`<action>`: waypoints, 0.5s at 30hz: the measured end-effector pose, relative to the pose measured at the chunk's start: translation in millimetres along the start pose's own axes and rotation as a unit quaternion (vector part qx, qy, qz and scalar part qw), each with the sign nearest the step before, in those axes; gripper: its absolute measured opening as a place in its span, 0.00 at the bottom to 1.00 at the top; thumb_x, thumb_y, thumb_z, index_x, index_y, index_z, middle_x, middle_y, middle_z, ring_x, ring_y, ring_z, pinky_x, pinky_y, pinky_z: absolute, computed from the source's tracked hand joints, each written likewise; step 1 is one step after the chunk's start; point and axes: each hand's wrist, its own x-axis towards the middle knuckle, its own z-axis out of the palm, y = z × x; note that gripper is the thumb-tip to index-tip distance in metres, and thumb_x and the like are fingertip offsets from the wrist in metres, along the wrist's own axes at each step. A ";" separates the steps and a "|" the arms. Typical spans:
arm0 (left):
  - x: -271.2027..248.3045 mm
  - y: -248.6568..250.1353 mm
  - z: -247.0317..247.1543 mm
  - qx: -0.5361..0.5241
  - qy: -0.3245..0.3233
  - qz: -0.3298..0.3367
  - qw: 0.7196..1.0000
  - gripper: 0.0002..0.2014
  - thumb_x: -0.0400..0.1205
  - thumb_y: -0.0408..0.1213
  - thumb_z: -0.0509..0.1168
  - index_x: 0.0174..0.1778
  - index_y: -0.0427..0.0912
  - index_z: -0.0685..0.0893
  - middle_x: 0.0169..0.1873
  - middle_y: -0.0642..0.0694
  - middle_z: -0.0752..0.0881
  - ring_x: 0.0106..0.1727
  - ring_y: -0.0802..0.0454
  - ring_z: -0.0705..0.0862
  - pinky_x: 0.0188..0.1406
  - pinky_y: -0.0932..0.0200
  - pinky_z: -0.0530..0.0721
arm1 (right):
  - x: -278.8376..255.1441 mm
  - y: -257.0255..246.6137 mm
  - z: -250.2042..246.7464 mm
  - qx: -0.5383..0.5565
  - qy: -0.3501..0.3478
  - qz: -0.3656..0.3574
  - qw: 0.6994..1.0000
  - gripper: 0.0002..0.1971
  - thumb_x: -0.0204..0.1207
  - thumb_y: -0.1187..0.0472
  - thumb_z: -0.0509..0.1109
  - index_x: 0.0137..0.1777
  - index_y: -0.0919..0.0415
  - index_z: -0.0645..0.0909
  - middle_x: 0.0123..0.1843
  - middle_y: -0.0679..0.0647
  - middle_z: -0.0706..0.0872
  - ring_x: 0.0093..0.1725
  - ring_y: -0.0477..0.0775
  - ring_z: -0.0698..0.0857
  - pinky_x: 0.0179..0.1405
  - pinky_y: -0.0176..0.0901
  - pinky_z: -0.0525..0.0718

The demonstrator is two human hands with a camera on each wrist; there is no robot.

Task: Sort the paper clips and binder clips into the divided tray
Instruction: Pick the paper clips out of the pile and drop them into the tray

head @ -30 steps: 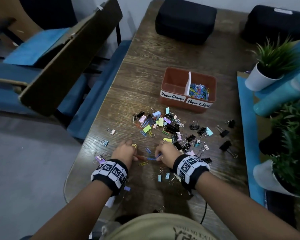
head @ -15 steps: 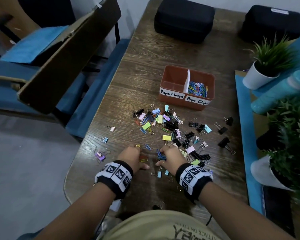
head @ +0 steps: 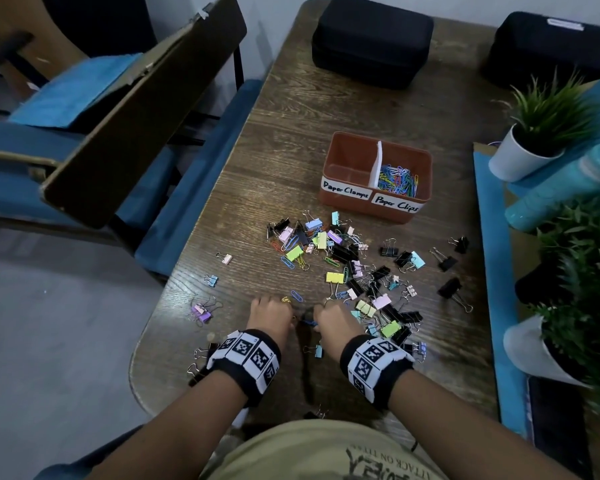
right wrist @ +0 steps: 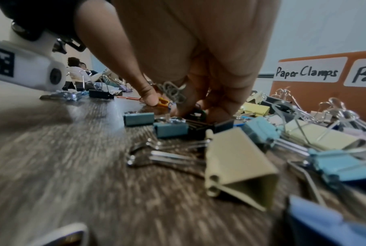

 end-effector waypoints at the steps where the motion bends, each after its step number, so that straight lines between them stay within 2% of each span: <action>1: -0.6 -1.0 -0.7 -0.009 -0.006 0.002 1.000 0.16 0.84 0.42 0.59 0.64 0.38 0.79 0.64 0.39 0.80 0.70 0.42 0.72 0.68 0.51 0.69 | -1.1 -0.5 -0.5 -0.011 -0.001 -0.008 1.000 0.16 0.80 0.69 0.60 0.67 0.68 0.72 0.64 0.64 0.79 0.65 0.61 0.75 0.65 0.46 0.73; 3: -5.7 -7.5 -3.9 -0.056 -0.014 -0.016 0.998 0.13 0.84 0.41 0.60 0.60 0.41 0.82 0.61 0.41 0.83 0.67 0.43 0.76 0.65 0.53 0.73 | -3.3 -0.7 -2.2 -0.020 -0.007 -0.021 1.000 0.17 0.79 0.69 0.58 0.68 0.69 0.70 0.65 0.64 0.78 0.66 0.61 0.75 0.67 0.46 0.70; 5: -9.1 -21.1 -1.9 -0.139 0.007 -0.060 0.988 0.08 0.83 0.41 0.63 0.51 0.44 0.85 0.54 0.43 0.85 0.60 0.47 0.81 0.59 0.55 0.77 | -3.5 1.2 -5.3 0.017 -0.012 -0.014 1.000 0.16 0.79 0.69 0.59 0.66 0.68 0.72 0.63 0.63 0.79 0.64 0.60 0.76 0.64 0.46 0.74; 7: -14.1 -36.9 0.8 -0.223 0.041 -0.121 0.966 0.03 0.81 0.39 0.66 0.43 0.45 0.84 0.43 0.47 0.85 0.47 0.50 0.83 0.49 0.60 0.78 | -1.3 5.6 -6.5 0.071 -0.011 0.004 0.997 0.11 0.79 0.68 0.61 0.61 0.65 0.75 0.59 0.62 0.81 0.56 0.58 0.80 0.53 0.45 0.81; 9: -18.4 -47.4 4.0 -0.270 0.050 -0.174 0.946 0.05 0.79 0.39 0.69 0.44 0.41 0.83 0.38 0.48 0.81 0.40 0.53 0.79 0.43 0.62 0.76 | 2.0 8.1 -6.7 0.106 -0.005 0.025 0.994 0.08 0.79 0.67 0.62 0.56 0.64 0.76 0.53 0.61 0.82 0.46 0.55 0.80 0.41 0.42 0.80; 10: -18.6 -49.9 5.0 -0.286 0.047 -0.187 0.938 0.06 0.78 0.39 0.70 0.45 0.40 0.83 0.38 0.48 0.82 0.40 0.53 0.79 0.43 0.62 0.77 | 4.1 8.6 -6.7 0.120 0.004 0.029 0.992 0.07 0.79 0.67 0.62 0.55 0.63 0.77 0.52 0.60 0.82 0.44 0.55 0.79 0.39 0.40 0.78; 13: -13.7 -46.9 9.2 -0.308 0.027 -0.196 0.931 0.10 0.74 0.41 0.73 0.47 0.41 0.83 0.42 0.47 0.87 0.43 0.52 0.84 0.48 0.59 0.83 | 11.3 4.0 -11.7 0.157 0.023 0.039 0.987 0.06 0.79 0.68 0.61 0.52 0.64 0.77 0.52 0.59 0.81 0.46 0.54 0.79 0.41 0.40 0.77; 15: -11.0 -42.0 12.3 -0.282 0.014 -0.188 0.941 0.11 0.74 0.43 0.73 0.49 0.44 0.83 0.37 0.52 0.86 0.41 0.55 0.84 0.50 0.58 0.85 | 18.7 -3.1 -12.8 0.184 0.034 0.061 0.981 0.06 0.76 0.70 0.62 0.51 0.65 0.78 0.54 0.58 0.78 0.50 0.54 0.79 0.49 0.42 0.81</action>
